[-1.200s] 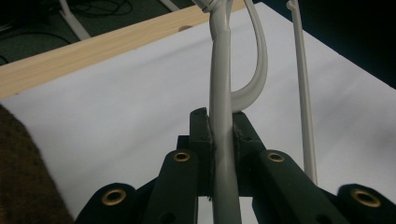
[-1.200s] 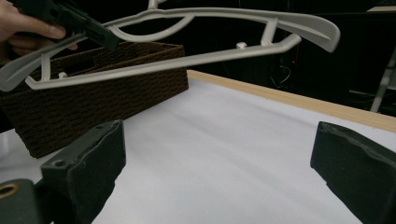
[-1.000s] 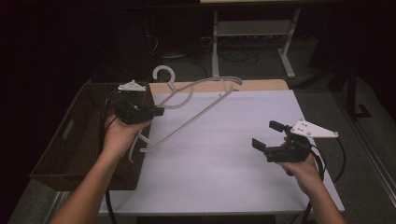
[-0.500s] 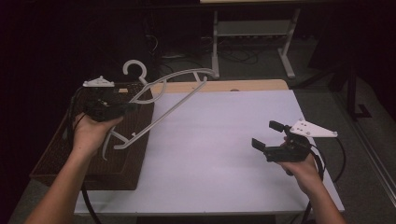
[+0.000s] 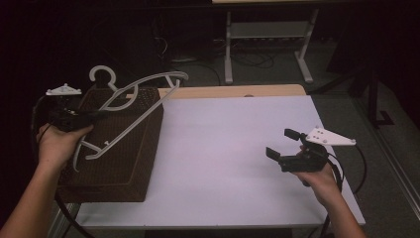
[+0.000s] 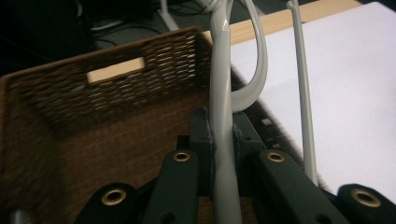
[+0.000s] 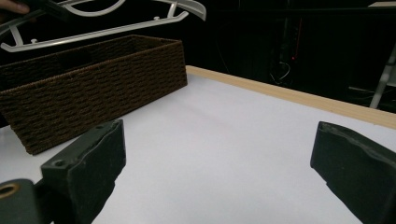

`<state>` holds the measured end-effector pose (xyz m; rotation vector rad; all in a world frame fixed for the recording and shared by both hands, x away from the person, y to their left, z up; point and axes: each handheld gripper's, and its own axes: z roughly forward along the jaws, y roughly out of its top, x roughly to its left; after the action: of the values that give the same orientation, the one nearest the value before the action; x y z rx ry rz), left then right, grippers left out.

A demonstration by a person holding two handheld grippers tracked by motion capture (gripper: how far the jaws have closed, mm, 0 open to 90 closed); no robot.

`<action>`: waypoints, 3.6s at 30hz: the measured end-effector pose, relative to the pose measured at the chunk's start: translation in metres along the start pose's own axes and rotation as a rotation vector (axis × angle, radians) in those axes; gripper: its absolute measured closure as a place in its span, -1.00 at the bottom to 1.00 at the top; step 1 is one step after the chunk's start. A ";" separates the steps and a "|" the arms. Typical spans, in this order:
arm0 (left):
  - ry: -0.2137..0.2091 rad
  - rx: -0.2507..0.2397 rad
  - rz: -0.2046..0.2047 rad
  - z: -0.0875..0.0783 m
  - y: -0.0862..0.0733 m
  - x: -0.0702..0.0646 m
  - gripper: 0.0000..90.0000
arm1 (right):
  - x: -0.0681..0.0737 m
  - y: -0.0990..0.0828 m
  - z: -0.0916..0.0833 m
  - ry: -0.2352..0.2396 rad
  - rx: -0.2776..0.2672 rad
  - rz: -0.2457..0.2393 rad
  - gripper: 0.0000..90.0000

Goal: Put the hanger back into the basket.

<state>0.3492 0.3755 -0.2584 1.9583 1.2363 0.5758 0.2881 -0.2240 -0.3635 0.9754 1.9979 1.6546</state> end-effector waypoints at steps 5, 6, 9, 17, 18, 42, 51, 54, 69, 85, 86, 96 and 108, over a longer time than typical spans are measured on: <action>0.046 0.011 0.005 -0.008 -0.010 0.020 0.83 | 0.000 0.000 0.000 0.000 0.003 0.004 -0.94; 0.052 0.011 0.003 -0.009 -0.012 0.023 0.83 | 0.000 0.000 0.000 -0.001 0.003 0.006 -0.94; 0.068 0.015 -0.012 -0.014 -0.020 0.033 0.83 | -0.001 0.000 0.000 -0.003 0.001 0.007 -0.94; 0.116 0.029 -0.042 -0.027 -0.039 0.057 0.83 | -0.001 -0.001 0.001 -0.004 0.002 0.004 -0.94; 0.119 0.034 -0.040 -0.027 -0.041 0.059 0.83 | -0.001 -0.001 0.001 -0.003 0.003 0.003 -0.94; 0.107 0.112 0.011 -0.005 -0.061 0.072 0.83 | -0.002 -0.001 0.001 -0.014 0.004 0.009 -0.94; 0.110 0.117 0.026 0.003 -0.055 0.074 0.83 | -0.003 -0.001 0.001 -0.014 0.002 0.009 -0.94; 0.108 0.114 0.032 0.006 -0.057 0.076 0.83 | -0.003 -0.001 0.001 -0.015 0.004 0.010 -0.94; 0.063 0.015 -0.037 -0.005 -0.056 0.078 0.06 | -0.003 -0.001 0.000 -0.014 0.001 0.011 -0.94; -0.096 -0.149 -0.043 -0.018 -0.036 0.017 -0.57 | -0.002 0.003 0.001 -0.002 -0.007 0.008 -0.94; -0.103 -0.160 -0.040 -0.019 -0.035 0.013 -0.57 | -0.002 0.003 0.001 -0.002 -0.007 0.008 -0.94; -0.190 -0.253 0.002 -0.019 -0.026 -0.033 -0.69 | 0.000 0.009 -0.001 0.007 -0.014 -0.002 -0.94; -0.305 -0.333 0.057 -0.003 -0.024 -0.085 -0.71 | 0.003 0.019 -0.001 0.012 -0.024 -0.014 -0.94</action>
<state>0.2969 0.3065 -0.2741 1.7264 0.8395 0.4569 0.2902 -0.2216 -0.3449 0.9429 1.9841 1.6771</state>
